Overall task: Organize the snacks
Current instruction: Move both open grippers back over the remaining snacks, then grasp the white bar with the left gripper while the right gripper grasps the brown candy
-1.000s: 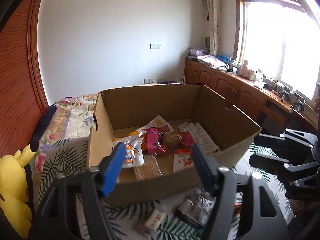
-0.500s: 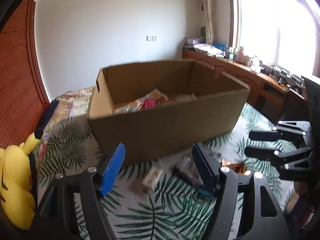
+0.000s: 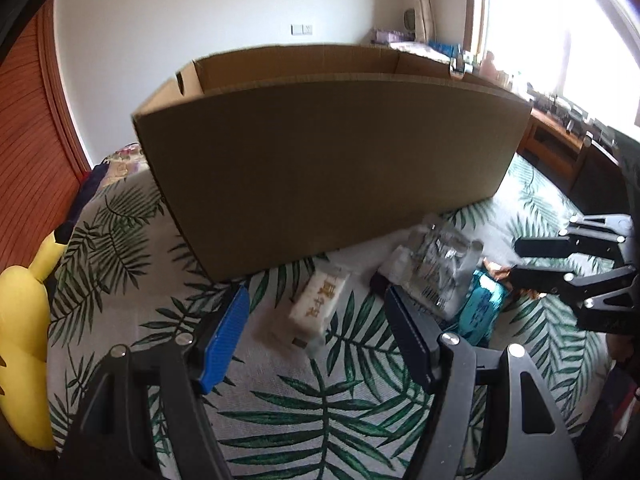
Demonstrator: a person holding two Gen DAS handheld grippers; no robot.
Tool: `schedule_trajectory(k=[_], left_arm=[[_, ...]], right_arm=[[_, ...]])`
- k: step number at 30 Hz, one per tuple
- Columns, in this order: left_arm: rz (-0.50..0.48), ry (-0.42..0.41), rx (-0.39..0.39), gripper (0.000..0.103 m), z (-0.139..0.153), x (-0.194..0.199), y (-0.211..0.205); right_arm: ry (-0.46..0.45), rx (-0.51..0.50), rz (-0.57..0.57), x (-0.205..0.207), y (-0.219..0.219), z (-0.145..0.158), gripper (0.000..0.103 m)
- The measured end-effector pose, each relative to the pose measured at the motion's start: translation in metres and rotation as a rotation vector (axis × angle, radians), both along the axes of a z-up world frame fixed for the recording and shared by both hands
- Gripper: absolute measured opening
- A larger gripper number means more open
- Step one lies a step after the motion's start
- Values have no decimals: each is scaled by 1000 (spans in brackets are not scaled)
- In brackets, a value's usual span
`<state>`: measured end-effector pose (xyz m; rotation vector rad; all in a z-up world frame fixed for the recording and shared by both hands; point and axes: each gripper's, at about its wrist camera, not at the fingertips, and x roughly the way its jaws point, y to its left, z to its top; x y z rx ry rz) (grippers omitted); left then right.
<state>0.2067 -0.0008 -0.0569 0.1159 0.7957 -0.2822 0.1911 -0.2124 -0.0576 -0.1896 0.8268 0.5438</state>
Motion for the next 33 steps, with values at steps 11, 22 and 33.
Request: schedule_trajectory(k=[11,22,33], left_arm=[[-20,62,46,70,-16,14,-9],[-8,81,43,64,-20,30,-7],[-55,98,27,19,-13,28,-17]], right_arm=[[7,-66,5,-2,4,-18,31],[-11,-67,2,-5,9,-22,31],[-7,-72,9,-4,6,-19,31]])
